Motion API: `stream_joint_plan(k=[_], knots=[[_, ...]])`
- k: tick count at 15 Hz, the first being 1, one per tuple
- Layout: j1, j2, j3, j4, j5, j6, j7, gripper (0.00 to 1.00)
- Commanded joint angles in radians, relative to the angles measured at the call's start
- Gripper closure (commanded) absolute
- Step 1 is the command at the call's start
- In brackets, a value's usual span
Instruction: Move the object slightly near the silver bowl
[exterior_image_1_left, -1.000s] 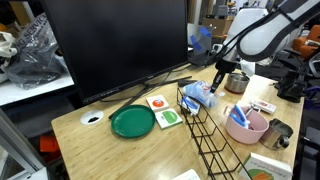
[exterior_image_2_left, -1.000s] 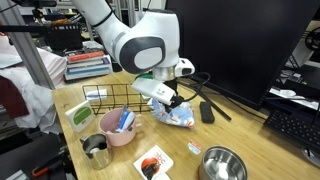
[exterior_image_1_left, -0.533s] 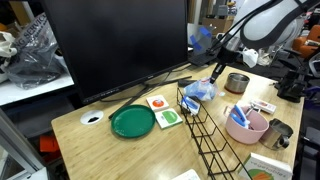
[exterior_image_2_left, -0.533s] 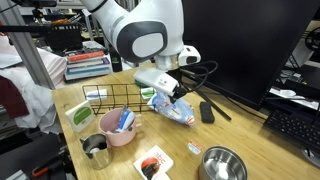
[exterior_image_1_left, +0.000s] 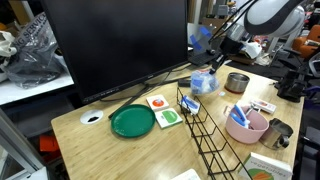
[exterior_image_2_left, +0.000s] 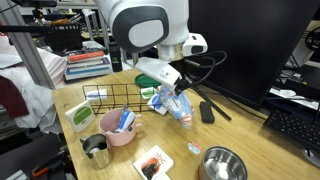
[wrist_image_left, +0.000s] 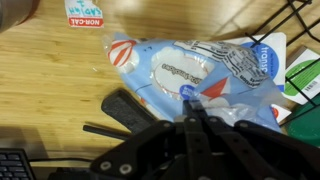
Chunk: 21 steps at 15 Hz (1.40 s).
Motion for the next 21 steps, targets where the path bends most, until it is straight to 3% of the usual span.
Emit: stream_joint_plan(k=[1, 10, 17, 21], knots=[[-0.025, -0.022, -0.004, 0.012, 0.035, 0.022, -0.005, 1.0], [-0.076, 0.029, -0.112, 0.115, -0.056, 0.104, 0.1, 1.0], [-0.048, 0.153, -0.206, 0.122, -0.298, 0.155, 0.312, 1.0], [-0.03, 0.184, -0.247, 0.116, -0.383, 0.151, 0.385, 1.0]])
